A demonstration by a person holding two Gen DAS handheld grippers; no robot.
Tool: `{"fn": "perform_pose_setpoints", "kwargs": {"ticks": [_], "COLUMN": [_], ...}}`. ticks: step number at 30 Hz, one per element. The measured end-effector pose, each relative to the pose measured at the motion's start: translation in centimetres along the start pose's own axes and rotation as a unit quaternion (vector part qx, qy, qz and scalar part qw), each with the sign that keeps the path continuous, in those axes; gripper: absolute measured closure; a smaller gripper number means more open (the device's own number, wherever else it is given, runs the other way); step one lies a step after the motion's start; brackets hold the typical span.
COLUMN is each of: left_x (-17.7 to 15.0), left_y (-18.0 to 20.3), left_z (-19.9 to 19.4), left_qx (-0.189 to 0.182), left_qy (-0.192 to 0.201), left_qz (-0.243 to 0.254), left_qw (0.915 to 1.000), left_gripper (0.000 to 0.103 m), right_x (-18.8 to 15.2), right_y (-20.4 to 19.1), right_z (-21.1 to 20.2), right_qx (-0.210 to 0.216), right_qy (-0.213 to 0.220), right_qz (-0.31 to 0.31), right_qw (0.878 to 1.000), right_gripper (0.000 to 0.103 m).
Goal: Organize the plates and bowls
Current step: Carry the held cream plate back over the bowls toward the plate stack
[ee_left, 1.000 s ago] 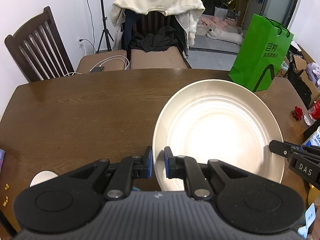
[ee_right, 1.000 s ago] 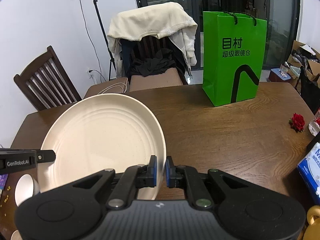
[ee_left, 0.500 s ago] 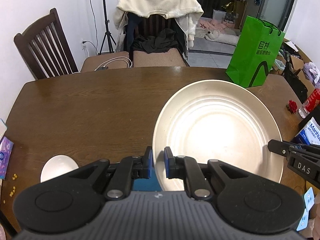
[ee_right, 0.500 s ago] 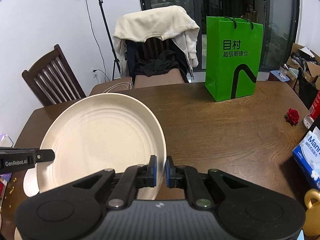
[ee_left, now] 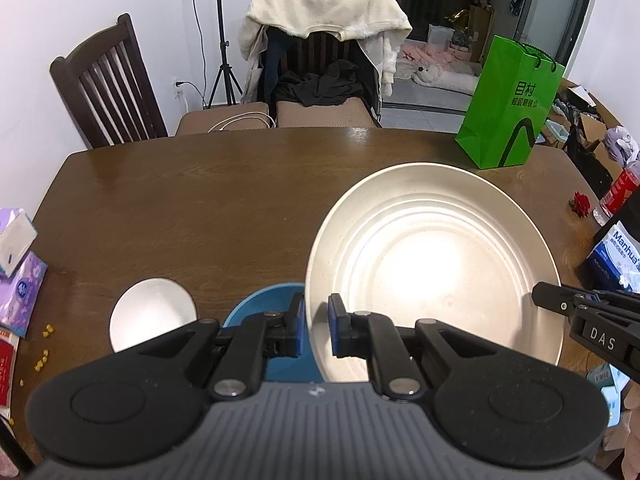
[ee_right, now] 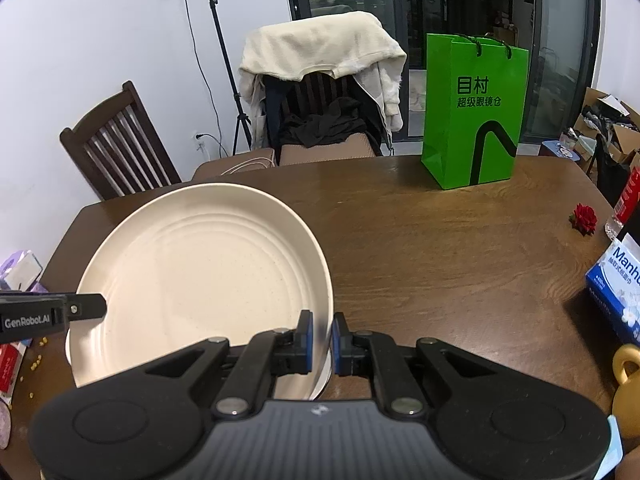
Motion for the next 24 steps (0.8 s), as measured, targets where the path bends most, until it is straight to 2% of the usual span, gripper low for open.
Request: {"fn": "perform_pose_setpoints", "kwargs": {"ticks": [24], "left_x": [-6.9], "left_y": [-6.8], "left_z": [-4.8], "left_qx": [0.013], "left_qy": [-0.003], "left_qz": [-0.032], "left_qw": [0.9994], "left_gripper": [0.091], "right_x": [-6.5], "right_y": [-7.1], "right_z": [-2.9], "right_qx": [0.020], "right_qy": [-0.016], "right_qz": [-0.021], "right_qw": [0.999], "right_gripper": [0.094]}}
Point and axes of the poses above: each gripper's, at about its wrist camera, not at the fingertips, and z roughly the way its jaws point, y to its right, x to its top, the point moved 10 cm from there along z, roughly the way its jaws point, and after that the axes turned 4 degrees about -x, right-handed, at the moved point
